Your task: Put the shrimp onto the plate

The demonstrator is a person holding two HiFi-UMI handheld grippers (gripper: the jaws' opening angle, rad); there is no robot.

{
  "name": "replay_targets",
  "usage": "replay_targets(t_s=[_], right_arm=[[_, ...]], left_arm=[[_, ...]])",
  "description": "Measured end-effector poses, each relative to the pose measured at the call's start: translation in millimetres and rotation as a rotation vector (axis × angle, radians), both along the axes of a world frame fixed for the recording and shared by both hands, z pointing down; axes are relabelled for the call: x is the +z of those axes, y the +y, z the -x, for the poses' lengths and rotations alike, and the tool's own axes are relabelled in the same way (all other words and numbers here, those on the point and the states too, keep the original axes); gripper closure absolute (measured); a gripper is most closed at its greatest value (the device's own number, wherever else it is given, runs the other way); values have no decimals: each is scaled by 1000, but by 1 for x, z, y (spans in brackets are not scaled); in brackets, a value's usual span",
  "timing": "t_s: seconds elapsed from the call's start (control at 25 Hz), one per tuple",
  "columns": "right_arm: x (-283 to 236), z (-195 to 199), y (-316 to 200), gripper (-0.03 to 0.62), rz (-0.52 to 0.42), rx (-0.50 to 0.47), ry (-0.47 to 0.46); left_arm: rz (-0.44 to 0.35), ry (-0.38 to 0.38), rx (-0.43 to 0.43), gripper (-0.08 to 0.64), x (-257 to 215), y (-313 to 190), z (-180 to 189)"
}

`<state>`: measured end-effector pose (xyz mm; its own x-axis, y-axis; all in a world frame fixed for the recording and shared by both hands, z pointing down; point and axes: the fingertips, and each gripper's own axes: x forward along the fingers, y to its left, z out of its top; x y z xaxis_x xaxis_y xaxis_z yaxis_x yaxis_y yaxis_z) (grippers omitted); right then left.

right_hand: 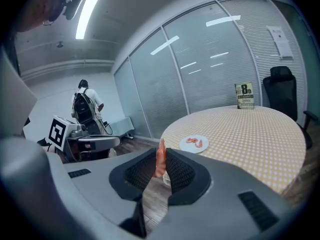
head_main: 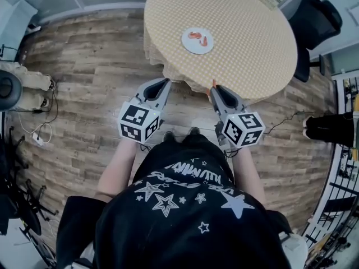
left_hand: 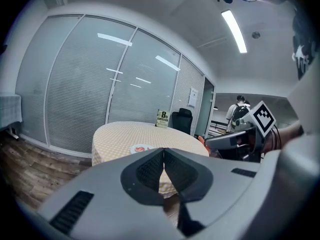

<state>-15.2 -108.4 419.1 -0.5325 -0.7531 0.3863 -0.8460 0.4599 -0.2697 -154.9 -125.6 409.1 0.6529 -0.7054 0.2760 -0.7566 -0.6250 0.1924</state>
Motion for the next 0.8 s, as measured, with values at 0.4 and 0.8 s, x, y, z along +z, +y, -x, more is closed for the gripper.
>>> replay_targets(t_s=[0.4,0.8], right_arm=[[19,-8,-49,534,32,-17,-36],[17,-12,-120,534,26,-126,-56]], left_arm=[[28,-47,-13,551,12,-32,-11],[22,-72,-86,551,6,-89,-29]])
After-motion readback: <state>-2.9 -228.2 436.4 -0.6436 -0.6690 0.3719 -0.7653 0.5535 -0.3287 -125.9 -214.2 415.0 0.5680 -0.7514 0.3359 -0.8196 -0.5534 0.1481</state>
